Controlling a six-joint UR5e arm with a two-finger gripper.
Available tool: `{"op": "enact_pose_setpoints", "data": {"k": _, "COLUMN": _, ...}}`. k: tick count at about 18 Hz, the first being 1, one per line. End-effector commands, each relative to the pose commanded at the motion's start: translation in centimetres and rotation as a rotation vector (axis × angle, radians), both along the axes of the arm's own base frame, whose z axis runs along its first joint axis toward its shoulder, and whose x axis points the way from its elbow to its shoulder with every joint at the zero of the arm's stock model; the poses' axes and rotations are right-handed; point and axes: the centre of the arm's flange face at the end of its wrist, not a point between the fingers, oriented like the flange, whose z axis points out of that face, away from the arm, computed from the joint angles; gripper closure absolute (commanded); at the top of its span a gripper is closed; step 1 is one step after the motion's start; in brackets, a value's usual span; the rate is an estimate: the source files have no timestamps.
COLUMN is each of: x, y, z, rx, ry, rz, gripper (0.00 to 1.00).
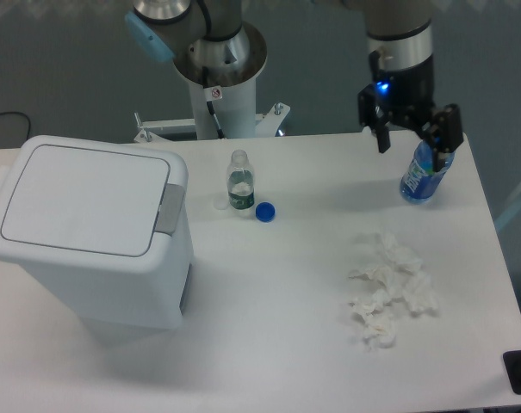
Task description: Close the trash can
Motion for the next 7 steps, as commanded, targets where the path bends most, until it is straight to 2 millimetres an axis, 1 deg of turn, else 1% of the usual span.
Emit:
{"op": "enact_pose_setpoints", "data": {"k": 1, "x": 0.01, "y": -0.15, "z": 0.17, "rx": -0.003, "ry": 0.006, "rz": -0.015, "gripper": 0.00}}
{"op": "enact_pose_setpoints", "data": {"k": 6, "x": 0.01, "y": -0.56, "z": -0.56, "rx": -0.008, "ry": -0.008, "rz": -0.014, "gripper": 0.00}}
{"op": "enact_pose_setpoints", "data": {"k": 7, "x": -0.33, "y": -1.04, "z": -0.70, "rx": -0.007, "ry": -0.010, "rz": -0.004, "gripper": 0.00}}
